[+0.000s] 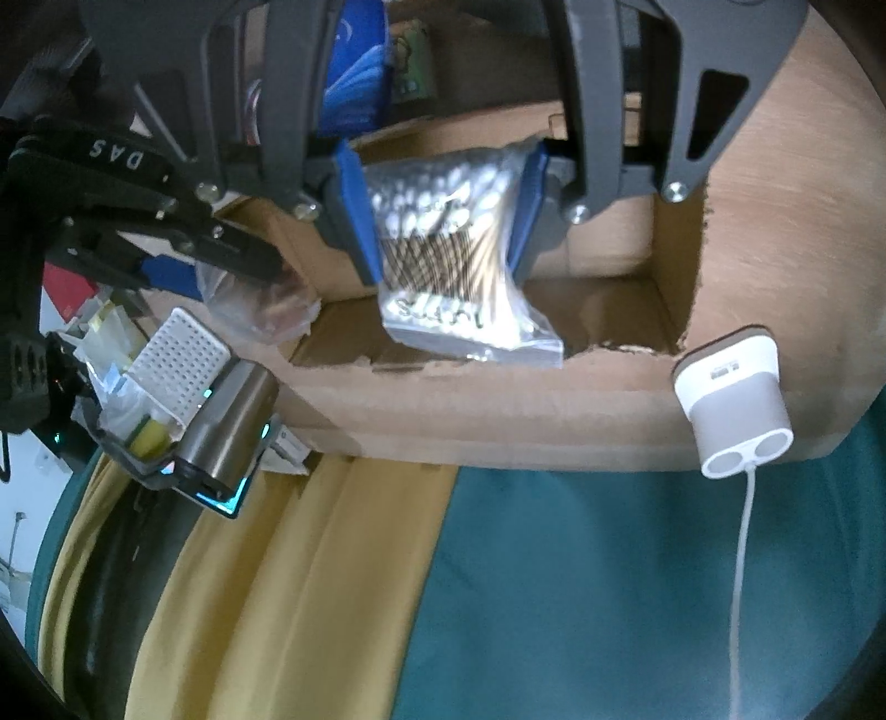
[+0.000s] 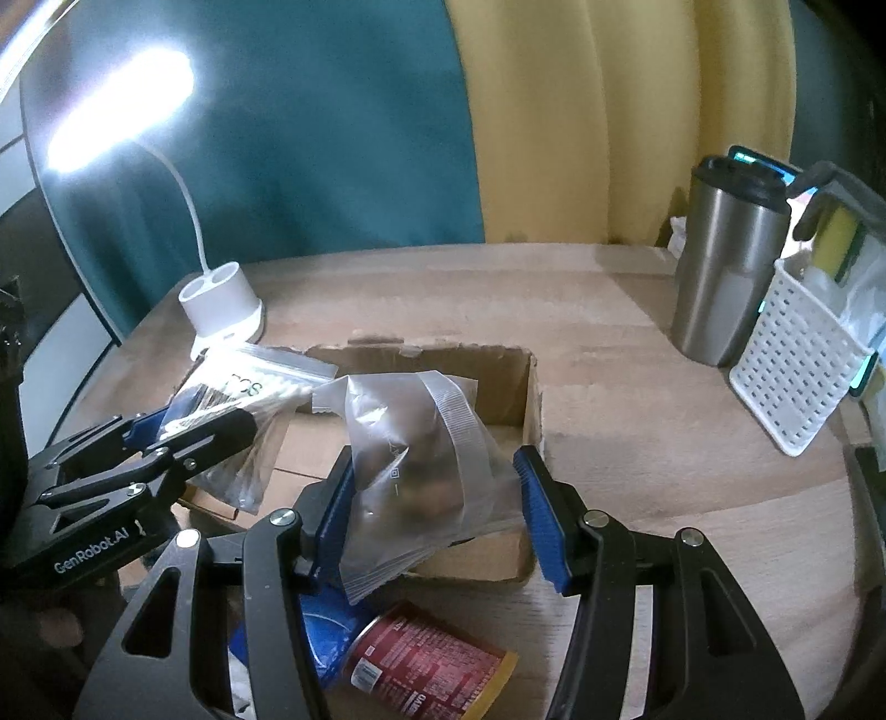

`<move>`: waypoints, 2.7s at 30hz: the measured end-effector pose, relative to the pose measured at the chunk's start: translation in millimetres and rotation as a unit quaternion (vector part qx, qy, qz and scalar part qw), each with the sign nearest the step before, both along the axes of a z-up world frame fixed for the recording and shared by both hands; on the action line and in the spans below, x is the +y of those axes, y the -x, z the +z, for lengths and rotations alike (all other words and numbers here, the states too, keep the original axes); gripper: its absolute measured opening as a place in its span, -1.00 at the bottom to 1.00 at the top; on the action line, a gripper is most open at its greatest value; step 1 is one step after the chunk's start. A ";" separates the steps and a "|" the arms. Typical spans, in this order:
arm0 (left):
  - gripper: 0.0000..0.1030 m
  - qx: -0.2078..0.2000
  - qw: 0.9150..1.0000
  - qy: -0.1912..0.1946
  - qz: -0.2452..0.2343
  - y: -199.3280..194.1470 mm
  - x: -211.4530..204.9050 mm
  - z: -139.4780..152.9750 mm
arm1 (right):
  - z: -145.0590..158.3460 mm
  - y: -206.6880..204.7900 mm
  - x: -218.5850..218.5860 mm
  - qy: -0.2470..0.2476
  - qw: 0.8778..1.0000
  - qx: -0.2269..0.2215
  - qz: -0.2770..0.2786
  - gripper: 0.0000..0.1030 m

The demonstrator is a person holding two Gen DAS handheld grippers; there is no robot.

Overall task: Organize objects
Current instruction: 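Lower both bags into the box and open both tools, then grasp the blue tissue pack with the left tool while the right tool grasps the red can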

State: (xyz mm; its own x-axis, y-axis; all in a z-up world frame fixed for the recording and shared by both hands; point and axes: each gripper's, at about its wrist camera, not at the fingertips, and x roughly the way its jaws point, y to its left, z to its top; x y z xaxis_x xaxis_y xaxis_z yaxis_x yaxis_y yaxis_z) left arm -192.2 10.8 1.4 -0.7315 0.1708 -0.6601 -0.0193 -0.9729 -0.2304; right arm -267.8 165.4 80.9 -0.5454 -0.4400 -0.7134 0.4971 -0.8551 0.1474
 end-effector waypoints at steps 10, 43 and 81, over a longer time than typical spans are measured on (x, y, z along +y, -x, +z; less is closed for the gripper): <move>-0.11 -0.038 0.999 -0.003 0.001 15.0 6.4 -21.5 | -10.8 4.8 -2.4 0.004 0.999 -0.046 0.017 0.52; -0.06 -0.116 0.993 0.006 -0.022 39.9 37.3 -44.1 | -45.1 41.9 37.9 -0.047 0.997 -0.052 -0.033 0.52; 0.25 -0.025 1.000 0.002 -0.011 -56.8 9.8 5.0 | 3.9 -46.7 44.4 -0.020 0.999 -0.005 -0.030 0.54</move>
